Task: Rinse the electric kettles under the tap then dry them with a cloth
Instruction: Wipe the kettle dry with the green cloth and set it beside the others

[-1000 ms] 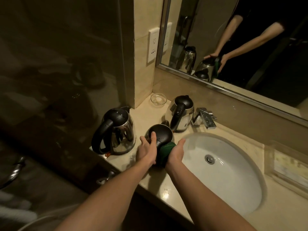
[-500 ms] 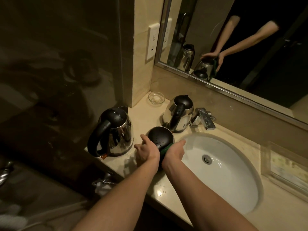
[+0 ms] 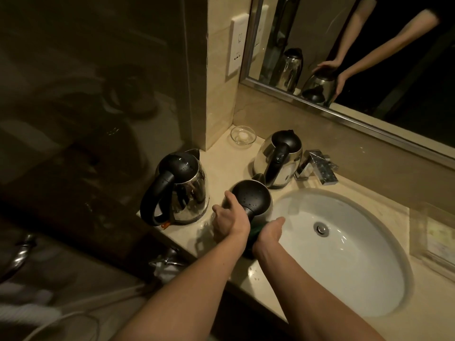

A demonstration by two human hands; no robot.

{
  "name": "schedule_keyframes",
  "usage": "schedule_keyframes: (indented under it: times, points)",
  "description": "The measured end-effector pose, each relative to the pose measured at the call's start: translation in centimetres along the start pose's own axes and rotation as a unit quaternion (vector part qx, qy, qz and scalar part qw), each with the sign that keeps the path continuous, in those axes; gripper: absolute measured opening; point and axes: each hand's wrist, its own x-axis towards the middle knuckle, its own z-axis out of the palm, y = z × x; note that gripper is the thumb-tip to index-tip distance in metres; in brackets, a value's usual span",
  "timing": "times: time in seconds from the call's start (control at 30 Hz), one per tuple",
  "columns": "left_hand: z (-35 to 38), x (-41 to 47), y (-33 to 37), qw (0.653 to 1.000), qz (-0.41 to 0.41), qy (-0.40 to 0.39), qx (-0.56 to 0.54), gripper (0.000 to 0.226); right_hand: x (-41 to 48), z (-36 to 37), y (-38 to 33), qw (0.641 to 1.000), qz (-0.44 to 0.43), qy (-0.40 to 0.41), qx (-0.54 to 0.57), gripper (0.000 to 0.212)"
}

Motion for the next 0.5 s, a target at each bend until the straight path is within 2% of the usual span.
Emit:
schedule_keyframes:
  times: [0.1, 0.2, 0.23, 0.33, 0.43, 0.5]
  points:
    - [-0.5, 0.5, 0.1, 1.000, -0.001, -0.018, 0.004, 0.079, -1.1, 0.2, -0.4, 1.000, 0.006, -0.002, 0.006, 0.075]
    - [-0.6, 1.5, 0.3, 1.000, -0.010, -0.023, 0.002, 0.109, -2.4, 0.6, -0.7, 1.000, 0.015, -0.005, 0.010, 0.073]
    - [-0.8, 1.9, 0.4, 0.999, -0.013, -0.029, 0.013, 0.108, -2.7, 0.7, -0.8, 1.000, 0.014, -0.007, 0.012, 0.071]
    - [-2.0, 1.6, 1.3, 0.998, -0.037, -0.042, 0.021, 0.078, -3.0, 1.0, -1.2, 1.000, 0.017, 0.000, 0.017, 0.064]
    - [-1.9, 1.3, 0.9, 1.000, -0.019, -0.010, 0.019, 0.080, -3.6, 1.3, -1.1, 0.999, 0.019, 0.008, 0.026, 0.065]
    - [-1.7, 0.8, 0.6, 1.000, 0.004, 0.004, 0.024, 0.070, -3.4, 1.5, -0.8, 0.999, 0.018, 0.008, 0.033, 0.066]
